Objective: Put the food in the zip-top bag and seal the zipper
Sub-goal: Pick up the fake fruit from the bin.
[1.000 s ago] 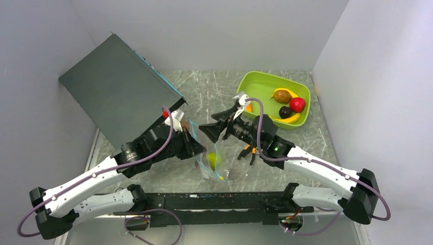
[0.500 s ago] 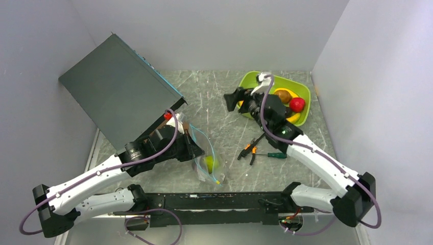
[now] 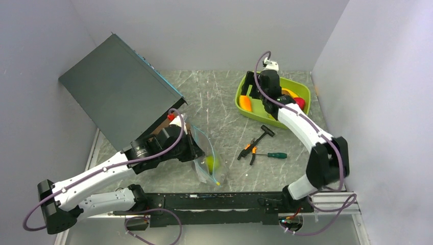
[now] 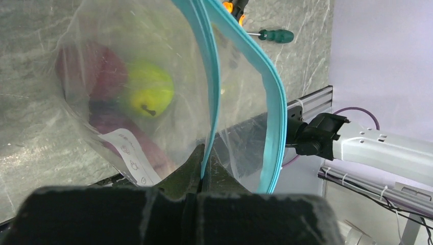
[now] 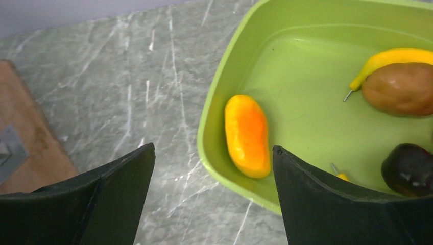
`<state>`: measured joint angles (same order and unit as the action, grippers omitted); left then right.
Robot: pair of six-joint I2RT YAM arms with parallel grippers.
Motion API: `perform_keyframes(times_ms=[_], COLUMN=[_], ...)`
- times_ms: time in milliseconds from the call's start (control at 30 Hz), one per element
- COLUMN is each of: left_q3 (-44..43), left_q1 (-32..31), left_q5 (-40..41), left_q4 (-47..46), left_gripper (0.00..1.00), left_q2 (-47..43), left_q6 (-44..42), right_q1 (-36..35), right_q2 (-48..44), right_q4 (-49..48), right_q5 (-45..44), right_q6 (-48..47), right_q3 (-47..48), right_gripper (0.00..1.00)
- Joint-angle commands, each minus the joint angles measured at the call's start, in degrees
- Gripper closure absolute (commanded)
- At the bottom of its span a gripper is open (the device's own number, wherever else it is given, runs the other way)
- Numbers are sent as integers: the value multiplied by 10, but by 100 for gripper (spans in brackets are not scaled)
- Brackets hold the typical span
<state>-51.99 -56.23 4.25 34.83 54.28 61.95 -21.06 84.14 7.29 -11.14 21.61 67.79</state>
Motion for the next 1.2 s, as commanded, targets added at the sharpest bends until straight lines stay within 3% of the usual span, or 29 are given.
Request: perform_keyframes(times_ms=[0, 267, 567, 933, 1067, 1167], left_q3=[-19, -20, -34, -51, -48, -42], left_q1=[2, 1, 0, 1, 1, 1], left_q5=[-12, -27, -19, -29, -27, -25], left_q4=[-27, -27, -10, -11, -8, -7], left_gripper=[100, 100, 100, 100, 100, 100], left_q2=[16, 26, 34, 60, 50, 40], left_q6=[-7, 0, 2, -7, -6, -4], right_q1=[37, 80, 81, 81, 81, 83], right_q2=[89, 265, 325, 279, 217, 158], right_q4=[24, 47, 29, 30, 13, -10], right_q5=[53, 115, 143, 135, 88, 61], right_q6=[-6, -47, -43, -52, -67, -68], right_q3=[64, 150, 147, 136, 100, 62], right_gripper=[13, 11, 12, 44, 73, 85])
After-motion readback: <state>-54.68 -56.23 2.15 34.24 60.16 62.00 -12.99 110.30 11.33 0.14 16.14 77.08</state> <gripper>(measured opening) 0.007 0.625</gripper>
